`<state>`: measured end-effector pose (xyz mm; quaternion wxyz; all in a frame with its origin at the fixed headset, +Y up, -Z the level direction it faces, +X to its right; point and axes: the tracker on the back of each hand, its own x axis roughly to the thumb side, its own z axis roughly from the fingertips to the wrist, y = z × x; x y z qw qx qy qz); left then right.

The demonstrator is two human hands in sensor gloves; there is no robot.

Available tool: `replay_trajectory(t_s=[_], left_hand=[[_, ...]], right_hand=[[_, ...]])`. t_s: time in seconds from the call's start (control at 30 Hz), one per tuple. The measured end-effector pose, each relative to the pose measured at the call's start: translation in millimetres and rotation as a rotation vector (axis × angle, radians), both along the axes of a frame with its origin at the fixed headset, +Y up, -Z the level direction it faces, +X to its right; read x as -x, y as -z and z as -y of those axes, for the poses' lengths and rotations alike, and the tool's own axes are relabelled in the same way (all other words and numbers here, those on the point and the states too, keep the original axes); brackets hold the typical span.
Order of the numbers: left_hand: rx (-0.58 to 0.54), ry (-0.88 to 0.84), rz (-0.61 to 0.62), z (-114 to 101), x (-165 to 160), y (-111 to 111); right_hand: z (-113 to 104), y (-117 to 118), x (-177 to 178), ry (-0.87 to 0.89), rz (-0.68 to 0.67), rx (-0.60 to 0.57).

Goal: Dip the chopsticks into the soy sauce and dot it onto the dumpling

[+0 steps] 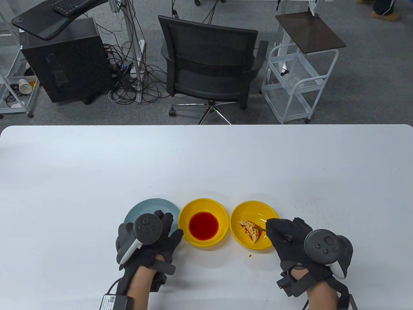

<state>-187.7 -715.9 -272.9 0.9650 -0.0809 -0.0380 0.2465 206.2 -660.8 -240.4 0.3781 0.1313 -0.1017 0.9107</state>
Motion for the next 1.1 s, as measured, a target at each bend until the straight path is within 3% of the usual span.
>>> replay_trajectory(t_s=[0.27, 0.77, 0.97, 1.1], left_hand=[[0.002, -0.001, -0.002, 0.2, 0.7, 0.3], [0.01, 0.002, 0.001, 0.6, -0.1, 0.3], [-0.011, -0.017, 0.013, -0.8, -2.0, -0.4], [-0.06, -0.149, 0.053, -10.7, -12.4, -6.6]], right_hand=[[-2.3, -2.9, 1.9, 0.027, -0.006, -0.068], [-4.2, -4.5, 1.5, 0.003, -0.012, -0.053], [-12.2, -13.2, 4.4, 0.078, -0.042, -0.193], [-16.0, -23.7, 20.0, 0.09, -0.103, -0.336]])
